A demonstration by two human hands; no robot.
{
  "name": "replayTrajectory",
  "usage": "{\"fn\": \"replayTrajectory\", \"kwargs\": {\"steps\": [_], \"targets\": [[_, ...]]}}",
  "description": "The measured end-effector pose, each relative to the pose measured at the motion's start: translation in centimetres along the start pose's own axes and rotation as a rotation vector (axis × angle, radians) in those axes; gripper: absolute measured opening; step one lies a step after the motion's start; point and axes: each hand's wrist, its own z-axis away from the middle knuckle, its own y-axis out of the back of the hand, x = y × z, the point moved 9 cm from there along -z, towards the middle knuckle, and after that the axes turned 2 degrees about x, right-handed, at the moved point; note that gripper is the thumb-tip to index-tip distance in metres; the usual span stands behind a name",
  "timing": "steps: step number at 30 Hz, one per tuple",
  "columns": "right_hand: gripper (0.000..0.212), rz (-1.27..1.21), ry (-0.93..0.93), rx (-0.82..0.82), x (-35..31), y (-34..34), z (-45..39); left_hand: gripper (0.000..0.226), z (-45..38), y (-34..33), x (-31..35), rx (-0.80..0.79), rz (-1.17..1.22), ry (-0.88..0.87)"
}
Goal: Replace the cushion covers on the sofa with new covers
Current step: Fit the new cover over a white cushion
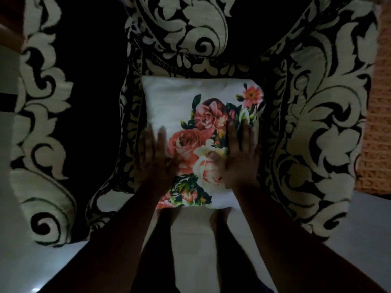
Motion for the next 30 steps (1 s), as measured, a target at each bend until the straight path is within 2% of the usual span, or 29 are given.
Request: {"fn": "replayTrajectory", "kwargs": {"steps": [3,6,8,9,10,11,12,13,14,15,17,18,20,23,30], "targets": [[0.096,-0.320,-0.303,0.095,2.2,2.6,-0.9,0.099,-1.1,0.3,-1.4,-0.102,0.272,0.280],[0.131,-0.657,-0.545,-0.015,4.0,2.2,-2.3,0.113,-2.4,-2.6,-2.7,-0.307,0.532,0.649],[0.143,-0.751,-0.592,-0.034,4.2,3.1,-3.2,0.115,-3.6,-2.0,-0.2,-0.344,0.629,0.752],[0.139,-0.791,-0.572,-0.025,3.8,3.9,-3.5,0.112,-4.2,-0.3,1.5,-0.307,0.650,0.760],[0.126,-0.829,-0.526,0.013,3.4,5.1,-4.2,0.112,-4.9,1.2,2.6,-0.264,0.638,0.739],[0.111,-0.866,-0.475,0.059,2.9,6.6,-4.7,0.098,-5.3,1.6,3.3,-0.255,0.691,0.712],[0.101,-0.901,-0.439,0.102,2.2,8.3,-5.4,0.077,-5.8,2.1,4.7,-0.337,0.724,0.687],[0.102,-0.922,-0.407,0.125,1.9,9.6,-6.1,0.065,-6.4,2.8,6.0,-0.409,0.731,0.621],[0.109,-0.937,-0.377,0.142,1.5,11.0,-6.8,0.074,-7.3,3.6,5.9,-0.378,0.762,0.632],[0.119,-0.945,-0.332,0.158,0.8,12.8,-7.7,0.097,-8.9,5.6,6.3,-0.276,0.759,0.594],[0.121,-0.968,-0.206,0.162,-0.7,15.3,-9.5,0.128,-12.0,10.5,6.4,0.038,0.600,0.453],[0.115,-0.979,-0.137,0.157,-1.6,16.2,-10.5,0.132,-13.3,12.3,6.8,0.121,0.569,0.394],[0.101,-0.996,-0.033,0.177,-2.7,17.3,-12.2,0.134,-15.5,14.1,7.5,0.190,0.574,0.292],[0.101,-1.029,0.048,0.190,-3.3,17.2,-15.1,0.132,-19.3,13.2,7.2,0.194,0.577,0.204],[0.106,-0.972,0.015,0.228,-1.1,13.4,-20.0,0.129,-24.0,9.3,5.3,0.146,0.569,0.180]]}}
